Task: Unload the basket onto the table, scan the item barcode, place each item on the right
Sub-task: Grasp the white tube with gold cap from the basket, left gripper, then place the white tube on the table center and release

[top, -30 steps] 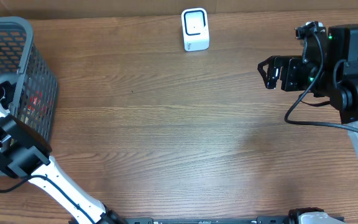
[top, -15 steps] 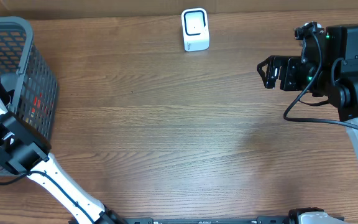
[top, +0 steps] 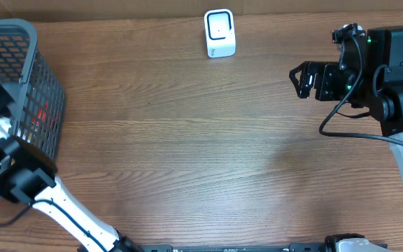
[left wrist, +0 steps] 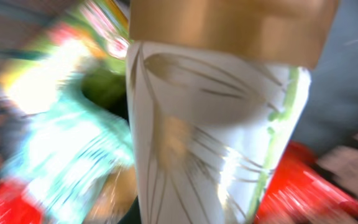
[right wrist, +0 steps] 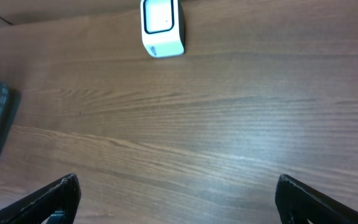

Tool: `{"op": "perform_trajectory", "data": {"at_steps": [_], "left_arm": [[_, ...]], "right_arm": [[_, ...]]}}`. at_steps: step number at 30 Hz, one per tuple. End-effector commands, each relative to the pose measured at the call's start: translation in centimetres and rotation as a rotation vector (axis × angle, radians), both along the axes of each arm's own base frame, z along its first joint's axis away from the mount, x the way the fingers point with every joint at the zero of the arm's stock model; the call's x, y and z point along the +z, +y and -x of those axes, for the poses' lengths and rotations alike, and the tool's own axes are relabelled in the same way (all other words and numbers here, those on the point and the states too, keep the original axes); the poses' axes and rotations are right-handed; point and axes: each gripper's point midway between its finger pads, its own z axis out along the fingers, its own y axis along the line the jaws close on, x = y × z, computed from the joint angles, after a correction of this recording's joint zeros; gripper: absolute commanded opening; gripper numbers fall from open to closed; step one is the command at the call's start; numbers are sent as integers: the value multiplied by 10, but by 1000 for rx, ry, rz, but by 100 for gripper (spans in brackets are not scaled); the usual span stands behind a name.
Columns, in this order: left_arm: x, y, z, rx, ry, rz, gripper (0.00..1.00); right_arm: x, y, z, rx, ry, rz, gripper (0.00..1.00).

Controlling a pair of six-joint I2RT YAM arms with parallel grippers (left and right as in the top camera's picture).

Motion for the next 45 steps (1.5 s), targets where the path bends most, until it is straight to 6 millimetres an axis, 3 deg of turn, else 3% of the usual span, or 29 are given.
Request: {"op": "perform_trajectory", "data": {"at_steps": [1, 4, 8, 11, 14, 17, 19, 20, 22, 26, 30, 34, 36, 39, 40, 45], "left_arm": [[159, -34, 6, 11, -348, -157, 4], [217, -68, 21, -22, -466, -215, 4], [272, -120, 34, -111, -591, -275, 4], [294, -157, 37, -192, -641, -296, 4], [289, -201, 29, -285, -635, -226, 4], [262, -244, 16, -376, -555, -124, 4], [226, -286, 0, -472, -448, -31, 4], [218, -294, -3, -490, -428, -14, 4], [171, -344, -24, -580, -311, 81, 4], [101, -410, -38, -668, -156, 184, 4], [26, -460, -37, -651, -8, 227, 4], [-37, -502, -22, -612, 93, 283, 4], [-63, -522, -15, -593, 114, 319, 4], [-84, -544, -15, -601, 96, 351, 7], [-89, -549, -16, -610, 88, 357, 16], [-92, -561, -23, -653, 49, 364, 86]], "right_arm": [[10, 2, -4, 6, -32, -12, 100], [11, 3, -5, 6, -38, -13, 100], [12, 3, -5, 6, -42, -13, 100], [12, 3, -5, 6, -42, -13, 100], [12, 3, -5, 6, -43, -13, 100], [12, 3, -6, 6, -44, -13, 100], [13, 3, -6, 6, -47, -13, 100], [12, 3, -6, 6, -46, -13, 100], [13, 3, -7, 6, -48, -13, 100], [13, 3, -7, 5, -48, -12, 100], [13, 3, -7, 5, -49, -12, 100], [12, 2, -7, 3, -47, -10, 100], [12, 2, -6, 3, -45, -10, 100], [12, 2, -7, 3, -45, -10, 100], [12, 2, -6, 3, -44, -10, 100], [10, 2, -5, 3, -37, -9, 100]]}}
